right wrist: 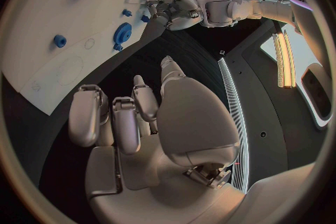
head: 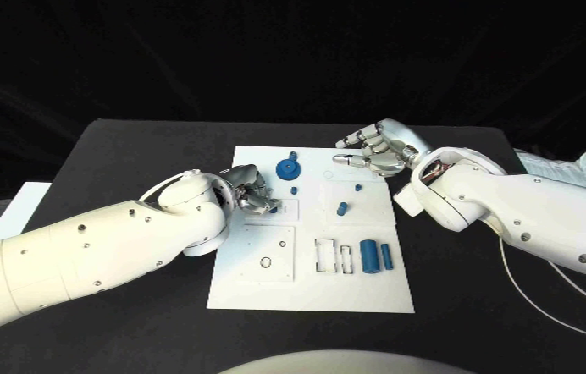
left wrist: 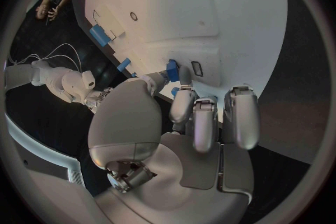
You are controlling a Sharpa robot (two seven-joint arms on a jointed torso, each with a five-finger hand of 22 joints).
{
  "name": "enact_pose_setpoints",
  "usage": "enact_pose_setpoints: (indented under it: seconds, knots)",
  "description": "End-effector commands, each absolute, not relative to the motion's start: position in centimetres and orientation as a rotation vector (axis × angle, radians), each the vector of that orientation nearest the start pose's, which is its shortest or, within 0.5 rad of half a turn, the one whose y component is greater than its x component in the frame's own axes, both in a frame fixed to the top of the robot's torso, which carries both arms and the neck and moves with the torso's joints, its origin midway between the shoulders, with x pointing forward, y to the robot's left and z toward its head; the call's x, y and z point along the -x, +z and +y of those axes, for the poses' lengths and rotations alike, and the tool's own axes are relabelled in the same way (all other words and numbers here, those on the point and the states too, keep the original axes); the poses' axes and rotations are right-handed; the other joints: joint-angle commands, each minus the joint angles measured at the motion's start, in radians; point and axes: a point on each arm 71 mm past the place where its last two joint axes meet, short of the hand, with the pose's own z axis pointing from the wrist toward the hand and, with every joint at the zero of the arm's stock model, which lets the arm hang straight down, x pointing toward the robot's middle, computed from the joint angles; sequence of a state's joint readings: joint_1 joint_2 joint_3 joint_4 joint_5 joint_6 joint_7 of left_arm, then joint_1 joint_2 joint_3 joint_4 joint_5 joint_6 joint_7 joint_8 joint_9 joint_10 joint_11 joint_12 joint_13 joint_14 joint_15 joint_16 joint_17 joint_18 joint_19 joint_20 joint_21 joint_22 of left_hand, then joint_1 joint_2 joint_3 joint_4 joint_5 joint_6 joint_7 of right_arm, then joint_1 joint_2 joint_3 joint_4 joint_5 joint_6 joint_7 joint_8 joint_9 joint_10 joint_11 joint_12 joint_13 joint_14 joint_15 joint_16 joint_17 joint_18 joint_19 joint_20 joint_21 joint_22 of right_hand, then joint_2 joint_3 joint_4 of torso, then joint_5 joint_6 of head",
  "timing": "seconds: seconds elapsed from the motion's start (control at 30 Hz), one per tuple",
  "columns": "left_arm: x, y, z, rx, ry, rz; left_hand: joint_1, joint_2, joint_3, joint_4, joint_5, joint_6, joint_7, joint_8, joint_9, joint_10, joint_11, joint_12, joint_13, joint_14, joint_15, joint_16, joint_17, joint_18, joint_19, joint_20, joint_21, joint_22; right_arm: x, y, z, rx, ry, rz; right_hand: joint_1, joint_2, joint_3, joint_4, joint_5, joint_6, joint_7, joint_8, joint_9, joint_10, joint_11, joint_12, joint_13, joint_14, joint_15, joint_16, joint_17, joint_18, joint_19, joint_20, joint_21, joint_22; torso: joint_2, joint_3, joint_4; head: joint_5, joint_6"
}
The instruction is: Assemble the parts on the task board
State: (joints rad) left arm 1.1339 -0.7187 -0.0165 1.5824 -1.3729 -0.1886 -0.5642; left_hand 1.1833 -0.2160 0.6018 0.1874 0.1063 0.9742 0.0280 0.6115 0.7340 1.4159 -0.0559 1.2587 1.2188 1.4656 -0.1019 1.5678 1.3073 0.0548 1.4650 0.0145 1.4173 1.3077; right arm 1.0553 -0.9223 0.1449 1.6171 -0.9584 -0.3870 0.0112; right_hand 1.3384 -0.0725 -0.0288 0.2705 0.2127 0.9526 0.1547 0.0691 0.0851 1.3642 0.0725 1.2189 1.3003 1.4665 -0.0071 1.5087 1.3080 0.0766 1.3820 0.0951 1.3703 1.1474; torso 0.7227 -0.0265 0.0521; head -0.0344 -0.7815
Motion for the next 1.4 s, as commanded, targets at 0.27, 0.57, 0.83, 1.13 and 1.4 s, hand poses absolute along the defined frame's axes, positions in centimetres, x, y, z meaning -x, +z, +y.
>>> enact_pose_setpoints:
  seconds: [0.27, 0.57, 0.83, 1.13, 1.4]
  knots:
    - [-46.2, -23.3, 14.7, 0.091, -0.388, 2.078, -0.033, -0.007, 0.001, -0.012, 0.001, 0.039, -0.027, -0.002, 0.000, 0.006, -0.007, 0.005, -0.001, 0.105, -0.007, 0.003, 0.264, -0.007, 0.023, -0.010, 0.002, 0.095, -46.8, -17.4, -21.8, -0.386, 1.023, 1.630, -0.002, 0.006, -0.007, 0.000, 0.005, 0.008, -0.002, 0.002, 0.000, 0.000, -0.006, -0.004, -0.002, 0.077, -0.003, -0.007, 0.144, 0.008, -0.009, -0.001, -0.006, -0.003, 0.000, 0.0004, 0.0002, -0.002, -0.005]
    - [-46.3, -23.2, 14.8, 0.094, -0.375, 2.082, -0.072, -0.031, -0.033, 0.019, 0.014, 0.050, -0.030, -0.004, 0.001, 0.010, -0.009, 0.008, 0.002, 0.105, -0.009, 0.003, 0.264, -0.008, 0.025, -0.012, 0.003, 0.099, -46.9, -17.4, -21.7, -0.385, 1.025, 1.622, -0.002, 0.007, -0.007, 0.000, 0.005, 0.008, -0.002, 0.002, 0.000, 0.000, -0.006, -0.003, -0.001, 0.077, -0.003, -0.007, 0.143, 0.008, -0.009, -0.001, -0.006, -0.003, 0.000, 0.0006, 0.0009, -0.004, -0.010]
    - [-46.6, -23.1, 14.7, 0.096, -0.366, 2.080, -0.084, -0.035, -0.046, 0.029, 0.015, 0.058, -0.032, -0.001, 0.004, 0.015, -0.010, 0.019, 0.015, 0.105, -0.010, 0.003, 0.264, -0.008, 0.026, -0.013, 0.003, 0.100, -46.9, -17.4, -21.7, -0.385, 1.026, 1.622, -0.002, 0.007, -0.008, 0.000, 0.007, 0.008, -0.002, 0.002, 0.000, -0.001, -0.006, -0.005, -0.003, 0.076, -0.003, -0.010, 0.139, 0.009, -0.011, -0.001, -0.009, -0.009, -0.001, -0.0007, 0.0016, -0.006, -0.013]
    - [-46.9, -22.8, 14.6, 0.098, -0.360, 2.074, -0.092, -0.035, -0.054, 0.036, 0.015, 0.061, -0.033, 0.000, 0.006, 0.016, -0.011, 0.021, 0.017, 0.105, -0.010, 0.003, 0.264, -0.008, 0.026, -0.014, 0.004, 0.102, -46.9, -17.4, -21.7, -0.385, 1.026, 1.622, -0.002, 0.007, -0.008, 0.000, 0.007, 0.008, -0.002, 0.002, 0.000, -0.001, -0.006, -0.005, -0.003, 0.076, -0.003, -0.010, 0.139, 0.009, -0.011, -0.001, -0.009, -0.009, -0.001, -0.0004, 0.0012, -0.007, -0.011]
    - [-47.4, -22.3, 14.3, 0.092, -0.360, 2.073, -0.094, -0.032, -0.055, 0.040, 0.016, 0.062, -0.034, 0.001, 0.007, 0.019, -0.011, 0.026, 0.023, 0.105, -0.011, 0.003, 0.264, -0.009, 0.027, -0.014, 0.006, 0.104, -46.9, -17.4, -21.6, -0.385, 1.027, 1.623, -0.003, 0.007, -0.009, 0.000, 0.008, 0.008, -0.002, 0.002, 0.000, -0.003, -0.006, -0.007, -0.005, 0.075, -0.003, -0.012, 0.136, 0.010, -0.013, -0.001, -0.011, -0.014, 0.000, -0.0004, 0.0012, -0.006, -0.009]
